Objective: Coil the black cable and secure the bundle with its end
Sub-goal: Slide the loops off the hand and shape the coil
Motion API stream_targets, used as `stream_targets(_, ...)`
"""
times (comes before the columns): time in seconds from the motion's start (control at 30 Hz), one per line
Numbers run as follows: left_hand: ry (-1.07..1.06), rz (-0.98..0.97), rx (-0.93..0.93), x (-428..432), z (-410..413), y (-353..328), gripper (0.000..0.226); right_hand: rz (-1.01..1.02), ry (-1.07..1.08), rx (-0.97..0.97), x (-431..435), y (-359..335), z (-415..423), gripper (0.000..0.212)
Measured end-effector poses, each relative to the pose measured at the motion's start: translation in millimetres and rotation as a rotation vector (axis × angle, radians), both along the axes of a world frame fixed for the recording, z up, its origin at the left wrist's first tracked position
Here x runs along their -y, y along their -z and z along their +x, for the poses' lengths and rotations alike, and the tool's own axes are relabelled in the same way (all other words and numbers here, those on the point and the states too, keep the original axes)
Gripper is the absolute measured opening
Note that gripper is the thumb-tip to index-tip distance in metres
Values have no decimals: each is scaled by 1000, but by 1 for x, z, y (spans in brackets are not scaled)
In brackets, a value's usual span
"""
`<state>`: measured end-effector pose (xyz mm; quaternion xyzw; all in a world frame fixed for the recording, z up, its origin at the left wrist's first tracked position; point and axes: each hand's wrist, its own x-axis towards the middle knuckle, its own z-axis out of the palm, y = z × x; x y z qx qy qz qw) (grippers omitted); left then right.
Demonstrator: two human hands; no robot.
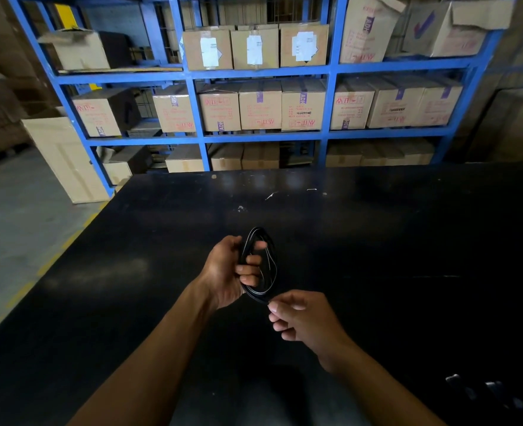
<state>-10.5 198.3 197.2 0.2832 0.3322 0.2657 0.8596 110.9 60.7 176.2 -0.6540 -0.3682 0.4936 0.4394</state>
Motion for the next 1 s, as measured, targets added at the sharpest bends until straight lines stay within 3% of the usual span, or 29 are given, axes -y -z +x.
stream_targets(0.3, 150, 40, -12, 9, -3, -2, 37, -34, 38, -15, 5, 9, 7, 8)
stream_targets(0.6, 309, 231, -144, 11, -12, -11, 22, 125, 341, 113, 4, -8, 52, 11)
stream_targets(0.8, 441, 284, -191, 18, -2, -16, 16, 279, 199, 232, -4, -30, 61, 14)
stream_targets(1.0, 605, 330, -166, 19, 0, -18, 15, 337, -119, 280, -3, -25, 63, 60)
